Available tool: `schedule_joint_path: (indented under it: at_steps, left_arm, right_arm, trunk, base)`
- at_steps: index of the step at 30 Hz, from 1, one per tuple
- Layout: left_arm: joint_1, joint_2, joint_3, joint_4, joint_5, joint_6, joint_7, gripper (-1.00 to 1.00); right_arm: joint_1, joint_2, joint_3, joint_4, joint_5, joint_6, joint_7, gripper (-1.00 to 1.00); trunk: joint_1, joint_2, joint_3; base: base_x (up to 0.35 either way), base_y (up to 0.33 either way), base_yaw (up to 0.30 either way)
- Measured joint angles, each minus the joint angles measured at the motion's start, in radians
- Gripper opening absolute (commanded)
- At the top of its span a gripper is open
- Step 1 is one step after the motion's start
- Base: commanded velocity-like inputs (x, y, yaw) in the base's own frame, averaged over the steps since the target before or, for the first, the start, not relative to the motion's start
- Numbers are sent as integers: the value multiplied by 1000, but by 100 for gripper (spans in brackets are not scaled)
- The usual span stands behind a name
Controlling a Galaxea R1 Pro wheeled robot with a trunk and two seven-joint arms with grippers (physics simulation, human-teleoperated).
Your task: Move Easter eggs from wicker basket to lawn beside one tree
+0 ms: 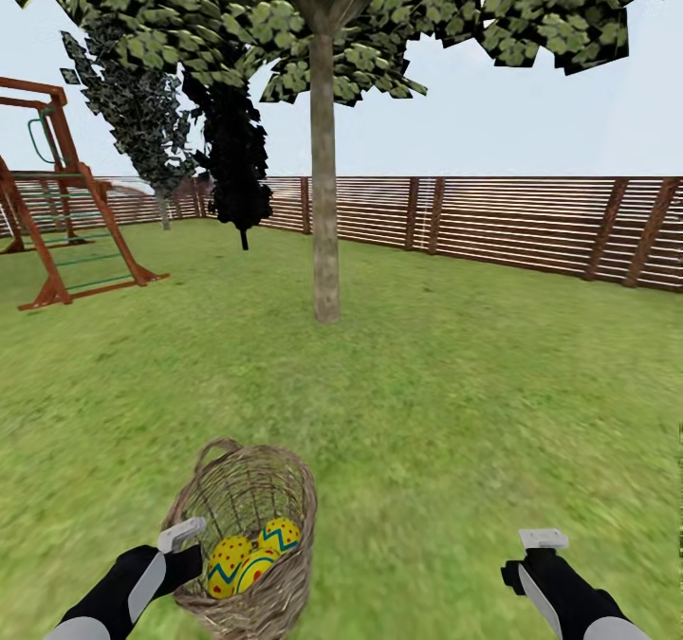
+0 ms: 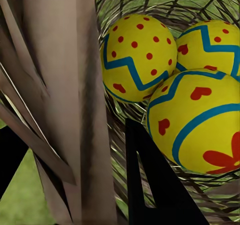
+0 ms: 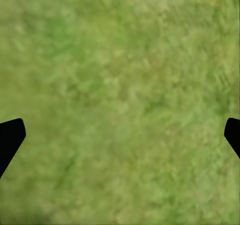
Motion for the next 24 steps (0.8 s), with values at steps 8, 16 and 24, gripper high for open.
schedule_joint_path:
  at_steps: [8, 16, 24]
  left_arm:
    - [0, -1, 0, -1, 1, 0, 0, -100]
    - [0, -1, 1, -1, 2, 0, 0, -100]
    - [0, -1, 1, -1, 2, 0, 0, -100]
  right_arm:
    - [0, 0, 0, 0, 0, 0, 0, 100]
    - [0, 0, 0, 0, 0, 0, 0, 100]
    - [0, 0, 0, 0, 0, 0, 0, 100]
  trunk:
    - [0, 0, 0]
    - [0, 0, 0]
    - [0, 0, 0]
  base:
    - [329, 0, -134]
    - [329, 0, 0]
    - [329, 0, 0]
